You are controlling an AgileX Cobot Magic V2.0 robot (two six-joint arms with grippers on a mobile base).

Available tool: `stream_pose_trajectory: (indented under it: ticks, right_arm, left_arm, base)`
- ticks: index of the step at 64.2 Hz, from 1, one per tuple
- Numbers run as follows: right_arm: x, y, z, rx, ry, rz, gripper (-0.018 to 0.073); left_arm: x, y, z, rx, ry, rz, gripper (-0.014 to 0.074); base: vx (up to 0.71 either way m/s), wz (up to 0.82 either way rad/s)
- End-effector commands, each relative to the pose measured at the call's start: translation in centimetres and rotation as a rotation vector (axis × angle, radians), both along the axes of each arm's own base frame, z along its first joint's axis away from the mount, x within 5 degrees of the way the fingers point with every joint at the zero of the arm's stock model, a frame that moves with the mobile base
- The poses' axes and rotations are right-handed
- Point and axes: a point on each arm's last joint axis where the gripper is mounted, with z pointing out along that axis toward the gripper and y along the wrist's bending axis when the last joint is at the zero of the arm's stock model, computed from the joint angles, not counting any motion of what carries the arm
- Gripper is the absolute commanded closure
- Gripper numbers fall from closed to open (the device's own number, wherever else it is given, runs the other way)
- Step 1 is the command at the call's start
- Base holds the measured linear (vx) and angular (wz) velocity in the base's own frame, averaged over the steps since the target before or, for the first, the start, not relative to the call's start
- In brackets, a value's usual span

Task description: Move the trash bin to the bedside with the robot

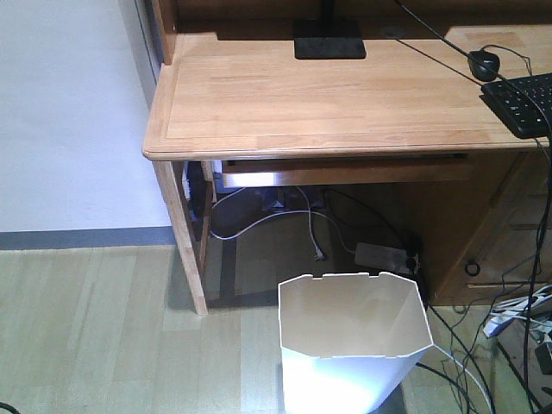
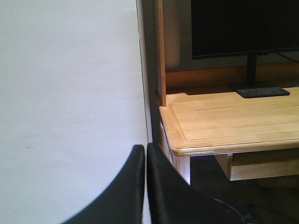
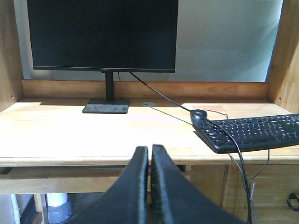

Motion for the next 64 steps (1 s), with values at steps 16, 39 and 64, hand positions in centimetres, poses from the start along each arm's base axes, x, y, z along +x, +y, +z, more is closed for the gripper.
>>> stream_pose_trajectory:
  ticks: [16, 39, 64]
  right_arm:
    - [-0.1, 0.0, 0.6, -0.019, -0.077, 0.000, 0.0567]
    - [-0.1, 0.0, 0.6, -0.019, -0.077, 0.000, 0.0567]
    - [-0.3, 0.0, 1.9, -0.050, -0.216, -0.001, 0.0567]
  left_arm:
    - [-0.1, -0.1, 0.4, -0.022, -0.078, -0.009, 0.0603]
    - [-0.1, -0.1, 0.4, -0.022, -0.078, -0.009, 0.0603]
    - [-0.1, -0.1, 0.4, -0.022, -0.078, -0.009, 0.0603]
  base:
    - [0.00, 0.00]
    - [0.00, 0.00]
    - [0.00, 0.00]
